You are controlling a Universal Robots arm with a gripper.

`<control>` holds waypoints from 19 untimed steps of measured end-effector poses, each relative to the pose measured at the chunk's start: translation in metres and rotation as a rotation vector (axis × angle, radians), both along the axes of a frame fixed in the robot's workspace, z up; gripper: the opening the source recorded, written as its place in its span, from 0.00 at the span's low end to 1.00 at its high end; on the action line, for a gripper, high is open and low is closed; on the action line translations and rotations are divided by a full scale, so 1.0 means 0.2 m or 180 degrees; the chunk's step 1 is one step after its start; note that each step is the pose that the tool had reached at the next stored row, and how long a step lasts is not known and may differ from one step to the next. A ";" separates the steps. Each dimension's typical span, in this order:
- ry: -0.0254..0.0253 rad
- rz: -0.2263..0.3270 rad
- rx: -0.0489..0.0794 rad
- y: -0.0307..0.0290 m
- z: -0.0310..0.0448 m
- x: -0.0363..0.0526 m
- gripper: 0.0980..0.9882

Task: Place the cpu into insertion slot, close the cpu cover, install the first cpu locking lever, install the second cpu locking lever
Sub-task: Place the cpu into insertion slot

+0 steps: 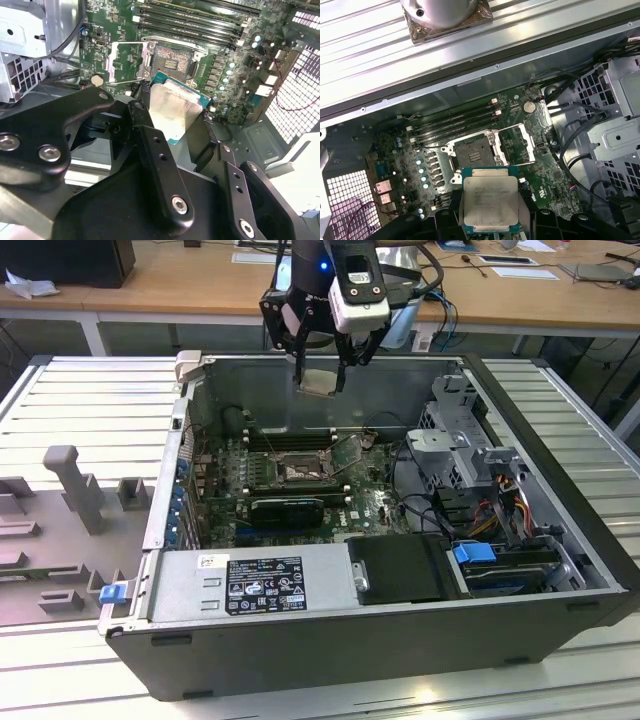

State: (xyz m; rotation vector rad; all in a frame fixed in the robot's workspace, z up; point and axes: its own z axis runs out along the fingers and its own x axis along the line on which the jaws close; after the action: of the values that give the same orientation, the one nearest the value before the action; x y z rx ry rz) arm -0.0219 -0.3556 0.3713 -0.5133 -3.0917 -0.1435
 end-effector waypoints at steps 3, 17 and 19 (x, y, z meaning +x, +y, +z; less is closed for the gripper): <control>0.0000 -0.0060 0.0000 0.000 0.000 0.000 0.48; 0.0000 -0.0278 0.0000 0.000 0.000 0.000 0.48; 0.0000 -0.0307 0.0000 0.000 0.000 0.000 0.48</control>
State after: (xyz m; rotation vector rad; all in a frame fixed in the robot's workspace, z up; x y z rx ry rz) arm -0.0219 -0.3556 0.3713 -0.6629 -3.0677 -0.1439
